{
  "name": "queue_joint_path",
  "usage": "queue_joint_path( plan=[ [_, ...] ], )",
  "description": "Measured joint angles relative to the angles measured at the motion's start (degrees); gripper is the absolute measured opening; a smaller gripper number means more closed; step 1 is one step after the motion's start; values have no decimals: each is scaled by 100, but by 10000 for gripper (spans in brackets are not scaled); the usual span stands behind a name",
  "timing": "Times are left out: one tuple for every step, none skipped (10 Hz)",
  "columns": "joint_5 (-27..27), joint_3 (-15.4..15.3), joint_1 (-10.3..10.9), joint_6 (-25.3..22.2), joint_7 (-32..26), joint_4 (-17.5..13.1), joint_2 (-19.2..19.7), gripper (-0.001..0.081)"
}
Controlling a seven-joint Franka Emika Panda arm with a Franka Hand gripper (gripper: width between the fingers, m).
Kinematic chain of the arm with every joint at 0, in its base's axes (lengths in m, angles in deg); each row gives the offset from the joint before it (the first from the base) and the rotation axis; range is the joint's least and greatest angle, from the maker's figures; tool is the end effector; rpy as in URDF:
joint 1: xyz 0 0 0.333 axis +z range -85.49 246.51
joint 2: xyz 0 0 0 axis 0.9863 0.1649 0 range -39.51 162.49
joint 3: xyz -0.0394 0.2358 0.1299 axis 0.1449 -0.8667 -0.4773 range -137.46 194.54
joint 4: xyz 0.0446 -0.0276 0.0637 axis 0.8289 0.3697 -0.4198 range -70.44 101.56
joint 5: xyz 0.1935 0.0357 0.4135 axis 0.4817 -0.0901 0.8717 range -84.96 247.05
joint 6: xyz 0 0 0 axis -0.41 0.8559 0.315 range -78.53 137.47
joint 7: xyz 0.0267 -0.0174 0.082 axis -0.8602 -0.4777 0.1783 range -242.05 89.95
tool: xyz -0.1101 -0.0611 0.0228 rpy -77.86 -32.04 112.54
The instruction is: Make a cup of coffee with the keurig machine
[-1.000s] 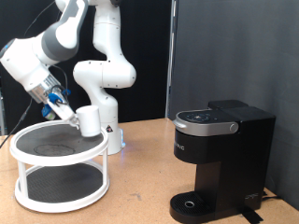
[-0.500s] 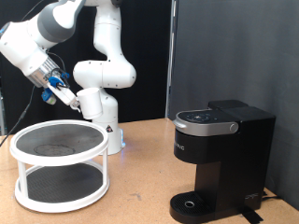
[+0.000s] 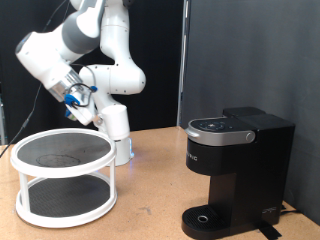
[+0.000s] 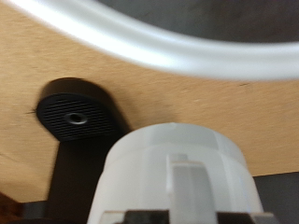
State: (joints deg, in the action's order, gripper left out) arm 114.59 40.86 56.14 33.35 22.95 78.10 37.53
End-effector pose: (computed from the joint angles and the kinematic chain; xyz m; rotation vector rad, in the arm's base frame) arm 0.3749 -0.2012 0.2625 -0.6639 2.6059 0.8169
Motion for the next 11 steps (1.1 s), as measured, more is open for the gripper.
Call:
queue_joint_path(
  plan=[
    [378, -228, 92, 451, 280, 125, -34, 3],
    [697, -448, 194, 813, 540, 199, -40, 3],
    [948, -632, 300, 1044, 721, 220, -34, 3],
    [1167, -749, 395, 1182, 784, 220, -27, 3],
    [1351, -814, 465, 1263, 790, 219, -22, 3],
    [1489, -875, 522, 1355, 789, 218, -18, 3],
    [1560, -916, 570, 1392, 748, 217, -17, 3],
    [1587, -926, 588, 1401, 712, 217, -17, 3],
    [1586, -926, 584, 1400, 721, 221, -17, 3],
    [1586, -930, 584, 1400, 764, 227, -10, 3],
    [1502, -971, 583, 1404, 900, 232, 21, 3]
  ],
)
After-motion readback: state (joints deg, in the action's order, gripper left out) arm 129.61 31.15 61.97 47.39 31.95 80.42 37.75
